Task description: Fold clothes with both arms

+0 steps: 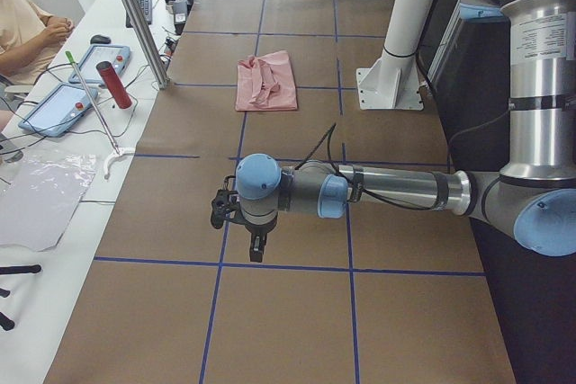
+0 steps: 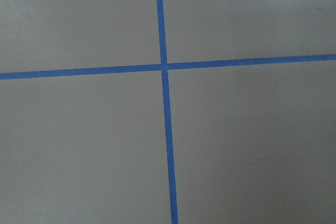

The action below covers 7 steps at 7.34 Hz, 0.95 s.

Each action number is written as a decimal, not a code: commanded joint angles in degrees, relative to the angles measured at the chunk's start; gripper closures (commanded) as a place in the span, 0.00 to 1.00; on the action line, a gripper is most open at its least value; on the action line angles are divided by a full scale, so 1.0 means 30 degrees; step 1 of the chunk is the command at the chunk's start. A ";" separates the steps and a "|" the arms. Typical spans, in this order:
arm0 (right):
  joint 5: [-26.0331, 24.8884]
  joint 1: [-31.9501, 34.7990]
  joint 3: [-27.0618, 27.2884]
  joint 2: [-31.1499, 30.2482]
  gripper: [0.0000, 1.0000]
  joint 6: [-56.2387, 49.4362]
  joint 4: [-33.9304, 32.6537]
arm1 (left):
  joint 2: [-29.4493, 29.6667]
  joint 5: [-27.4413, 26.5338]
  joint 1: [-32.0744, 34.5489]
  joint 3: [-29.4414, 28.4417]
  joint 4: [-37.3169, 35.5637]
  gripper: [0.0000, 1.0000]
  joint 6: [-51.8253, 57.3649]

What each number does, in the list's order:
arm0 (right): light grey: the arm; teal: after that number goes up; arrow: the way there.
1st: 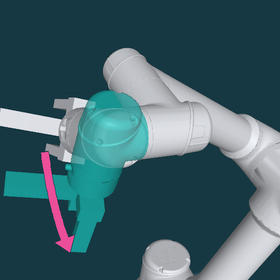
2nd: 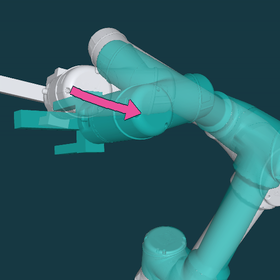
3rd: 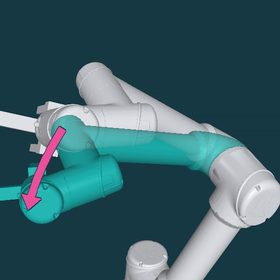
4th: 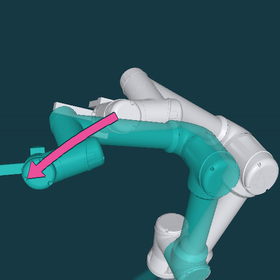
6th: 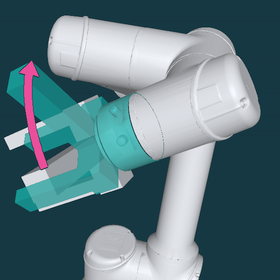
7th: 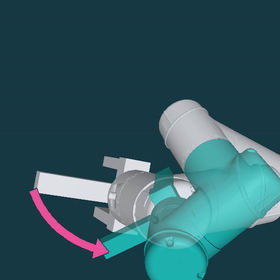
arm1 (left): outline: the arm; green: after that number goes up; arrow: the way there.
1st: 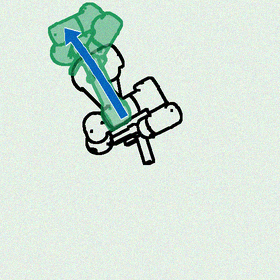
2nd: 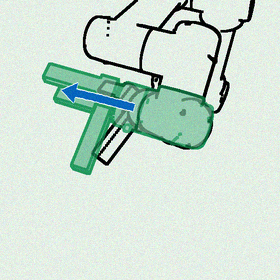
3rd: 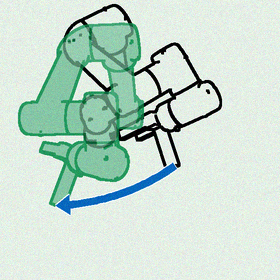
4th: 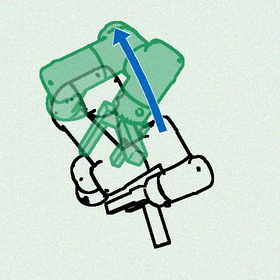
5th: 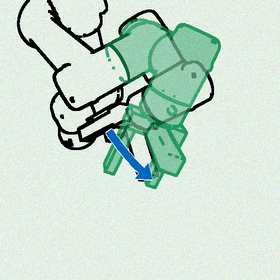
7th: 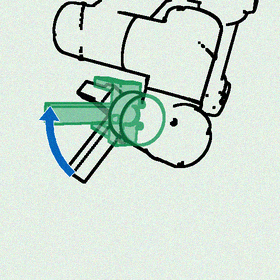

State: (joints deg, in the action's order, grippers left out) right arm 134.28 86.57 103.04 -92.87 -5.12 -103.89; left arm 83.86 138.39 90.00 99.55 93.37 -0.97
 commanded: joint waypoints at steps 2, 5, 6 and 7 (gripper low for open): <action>-0.0053 0.0000 -0.0507 -0.0038 0.00 -0.0022 -0.0029 | 0.0024 0.0011 0.0000 0.0302 -0.0010 0.00 -0.0029; -0.0024 0.0000 -0.1299 -0.0712 0.00 0.0007 0.0087 | 0.0083 0.0128 0.0000 0.0127 -0.0010 0.00 -0.0029; -0.0024 0.0000 -0.1764 -0.0771 0.00 0.0008 0.0117 | 0.0054 0.0128 0.0000 0.0300 -0.0010 0.00 -0.0029; -0.0024 0.0000 -0.2639 -0.0626 0.00 0.0037 0.1452 | 0.0053 0.0128 0.0000 0.0215 -0.0010 0.00 -0.0029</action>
State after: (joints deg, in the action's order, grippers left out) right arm 134.21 86.58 97.68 -94.95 -5.08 -102.63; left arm 84.05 138.76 90.00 100.25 93.34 -1.05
